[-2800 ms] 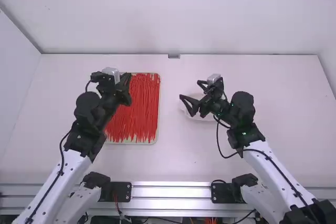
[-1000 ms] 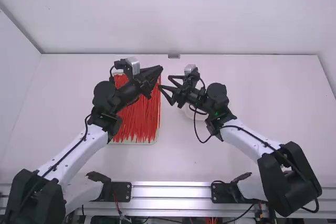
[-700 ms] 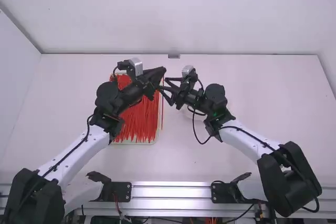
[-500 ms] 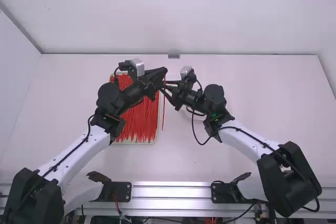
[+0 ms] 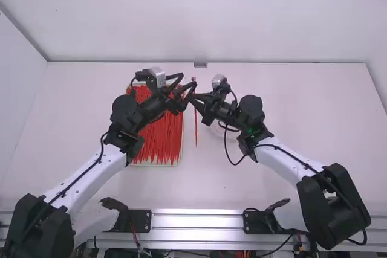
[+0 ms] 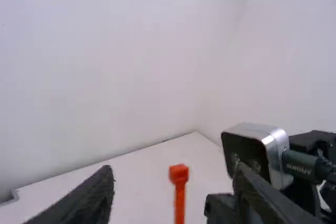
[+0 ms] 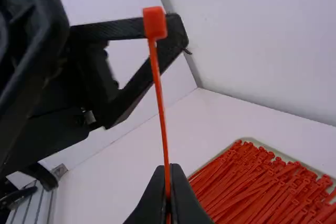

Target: Fasten the cable tie

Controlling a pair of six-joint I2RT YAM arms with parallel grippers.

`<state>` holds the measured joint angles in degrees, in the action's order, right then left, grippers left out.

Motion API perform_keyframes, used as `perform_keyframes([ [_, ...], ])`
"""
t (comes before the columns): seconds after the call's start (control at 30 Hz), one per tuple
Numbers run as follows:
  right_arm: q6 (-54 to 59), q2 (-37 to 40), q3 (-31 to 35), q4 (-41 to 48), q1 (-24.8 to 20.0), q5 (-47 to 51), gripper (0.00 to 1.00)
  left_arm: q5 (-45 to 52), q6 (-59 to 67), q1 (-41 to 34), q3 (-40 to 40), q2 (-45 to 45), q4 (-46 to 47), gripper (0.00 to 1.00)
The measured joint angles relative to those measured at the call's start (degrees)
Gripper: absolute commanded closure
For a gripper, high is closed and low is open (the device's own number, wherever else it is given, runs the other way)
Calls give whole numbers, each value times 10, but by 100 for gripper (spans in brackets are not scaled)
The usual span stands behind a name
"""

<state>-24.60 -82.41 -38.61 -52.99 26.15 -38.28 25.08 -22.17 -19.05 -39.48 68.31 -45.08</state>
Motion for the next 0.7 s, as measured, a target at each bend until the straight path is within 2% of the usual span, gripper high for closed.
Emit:
perform_keyframes([
  [0.17, -21, 0, 0, -33, -50, -66, 100, 43, 3, 44, 0, 0, -3, 13],
  [0.37, -47, 0, 0, -97, -100, -155, 100, 172, 4, 123, -36, 0, 3, 4],
  [0.53, -75, 0, 0, -150, -117, -196, 100, 310, 4, 151, -121, 22, 12, 4],
  [0.7, -92, 0, 0, -169, -114, -211, 100, 450, 18, 143, -217, 86, 49, 14],
])
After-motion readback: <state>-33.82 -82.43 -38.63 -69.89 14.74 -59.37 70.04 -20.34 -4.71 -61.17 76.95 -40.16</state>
